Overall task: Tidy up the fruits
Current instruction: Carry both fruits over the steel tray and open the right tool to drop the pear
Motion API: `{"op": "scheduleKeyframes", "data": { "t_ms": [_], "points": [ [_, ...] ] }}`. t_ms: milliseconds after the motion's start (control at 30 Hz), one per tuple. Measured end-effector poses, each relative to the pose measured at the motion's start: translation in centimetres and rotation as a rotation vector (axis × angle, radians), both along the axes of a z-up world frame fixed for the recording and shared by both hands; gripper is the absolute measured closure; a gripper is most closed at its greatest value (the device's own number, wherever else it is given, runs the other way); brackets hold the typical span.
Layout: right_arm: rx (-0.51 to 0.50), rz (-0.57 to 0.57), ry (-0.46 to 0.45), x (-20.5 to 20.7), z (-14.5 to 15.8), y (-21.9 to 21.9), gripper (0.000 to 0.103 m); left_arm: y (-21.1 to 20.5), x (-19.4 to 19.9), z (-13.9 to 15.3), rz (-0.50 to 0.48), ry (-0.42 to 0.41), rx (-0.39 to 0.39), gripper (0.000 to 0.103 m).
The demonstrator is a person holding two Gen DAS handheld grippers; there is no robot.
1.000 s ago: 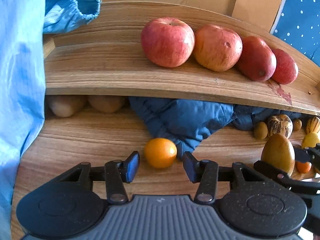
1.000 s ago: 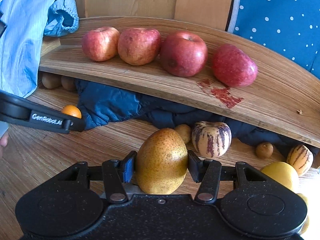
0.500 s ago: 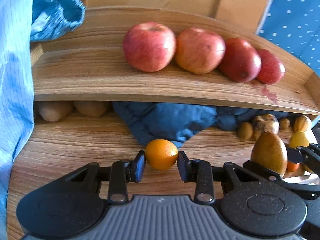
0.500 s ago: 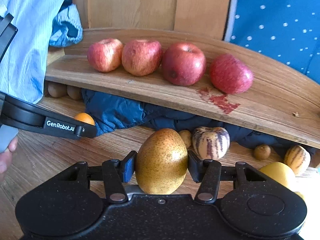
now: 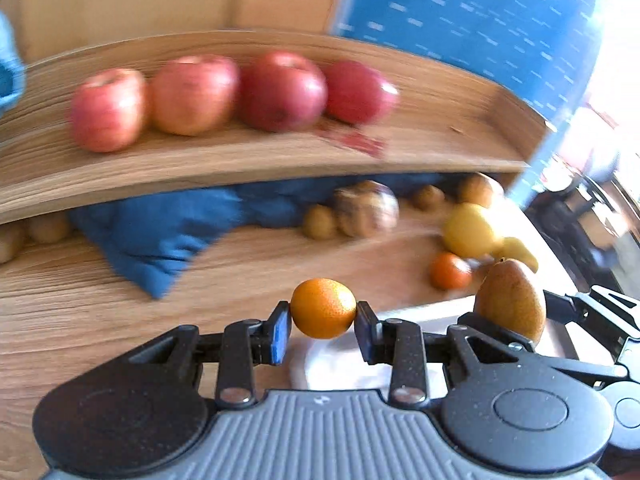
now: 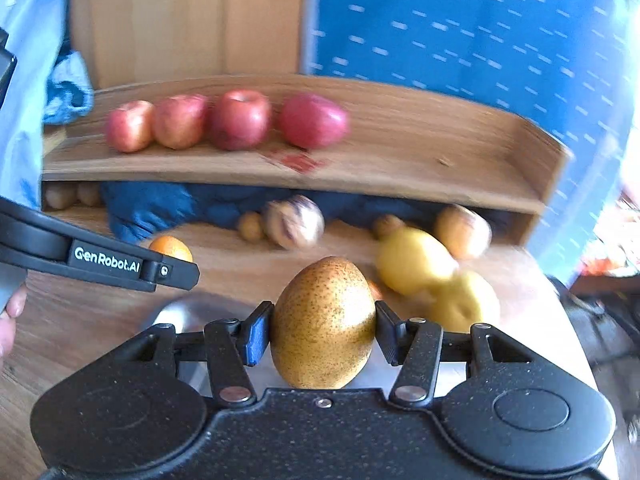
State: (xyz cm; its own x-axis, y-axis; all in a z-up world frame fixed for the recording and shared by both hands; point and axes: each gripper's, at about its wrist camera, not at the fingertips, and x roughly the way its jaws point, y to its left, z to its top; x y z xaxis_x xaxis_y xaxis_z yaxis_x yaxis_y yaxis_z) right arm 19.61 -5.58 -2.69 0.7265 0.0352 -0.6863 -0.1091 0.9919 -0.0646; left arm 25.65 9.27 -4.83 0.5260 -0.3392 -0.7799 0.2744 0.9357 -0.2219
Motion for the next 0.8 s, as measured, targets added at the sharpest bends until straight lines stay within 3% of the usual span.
{"op": "scheduleKeyframes", "data": {
  "t_ms": [433,567,800],
  "points": [
    [-0.023,-0.3,0.099,-7.4,-1.7,-7.1,0.048,-10.8,-3.3,-1.5,-0.343,0.061,-0.029,0.066],
    [-0.013,-0.319,0.111,-8.4,-2.0,-8.2,0.048,-12.6,-4.3,-1.8,-0.379,0.079,-0.014,0.066],
    [-0.001,-0.266,0.135,-9.0,-2.5,-8.5,0.048,-13.1,-5.5,-2.2,-0.352,0.117,0.019,0.065]
  ]
}}
